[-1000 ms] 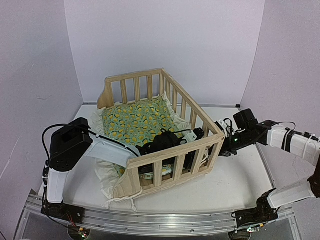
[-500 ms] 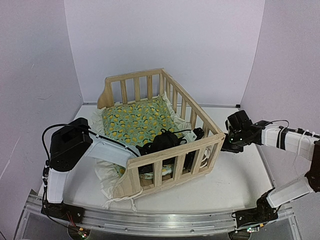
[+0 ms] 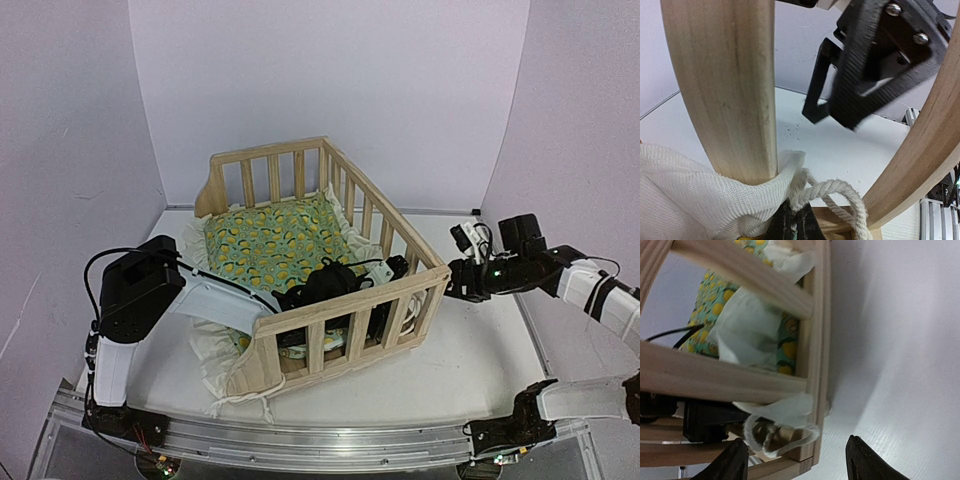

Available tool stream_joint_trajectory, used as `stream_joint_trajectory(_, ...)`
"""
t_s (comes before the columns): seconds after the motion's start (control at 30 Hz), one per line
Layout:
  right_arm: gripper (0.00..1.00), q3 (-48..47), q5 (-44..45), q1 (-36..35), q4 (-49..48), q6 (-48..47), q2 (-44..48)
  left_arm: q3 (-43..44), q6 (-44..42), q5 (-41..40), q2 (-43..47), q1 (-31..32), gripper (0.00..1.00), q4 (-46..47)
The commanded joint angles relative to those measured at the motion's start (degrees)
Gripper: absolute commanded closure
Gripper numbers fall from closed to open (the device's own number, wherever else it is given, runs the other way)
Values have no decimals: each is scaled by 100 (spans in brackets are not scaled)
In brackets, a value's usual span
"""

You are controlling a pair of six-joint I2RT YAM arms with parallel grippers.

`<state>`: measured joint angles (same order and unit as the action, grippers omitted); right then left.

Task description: Set up the pet bed

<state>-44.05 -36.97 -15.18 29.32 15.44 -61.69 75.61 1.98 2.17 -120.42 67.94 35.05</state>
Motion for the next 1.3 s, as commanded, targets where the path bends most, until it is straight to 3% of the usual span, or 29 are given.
stream_joint_trajectory(0.0,28,10,-765,-345,120,-389,-12,140,102,-629,200,-191,100,582)
stream_joint_trajectory(0.27,36,-73,-15,-635,536,-202,-584,138,59,-656,210,-191,100,583)
stream_joint_trajectory(0.63,39,-37,392,-883,-87,122,-954,128,74,-664,228,-186,100,588)
stream_joint_trajectory(0.77,39,-92,1355,-972,-403,584,-1167,156,108,-633,208,-187,100,591)
stream_joint_trajectory(0.93,39,-83,3856,-981,-198,1306,-1412,143,119,-636,220,-186,100,591)
stream_joint_trajectory(1.13,28,-169,6134,-976,-239,1820,-1941,111,128,-655,223,-186,100,587)
stream_joint_trajectory(1.2,26,-280,6343,-776,-264,1865,-2249,112,130,-649,213,-189,100,586)
stream_joint_trajectory(1.27,24,-451,5960,-466,-287,1664,-2437,111,135,-619,196,-186,100,591)
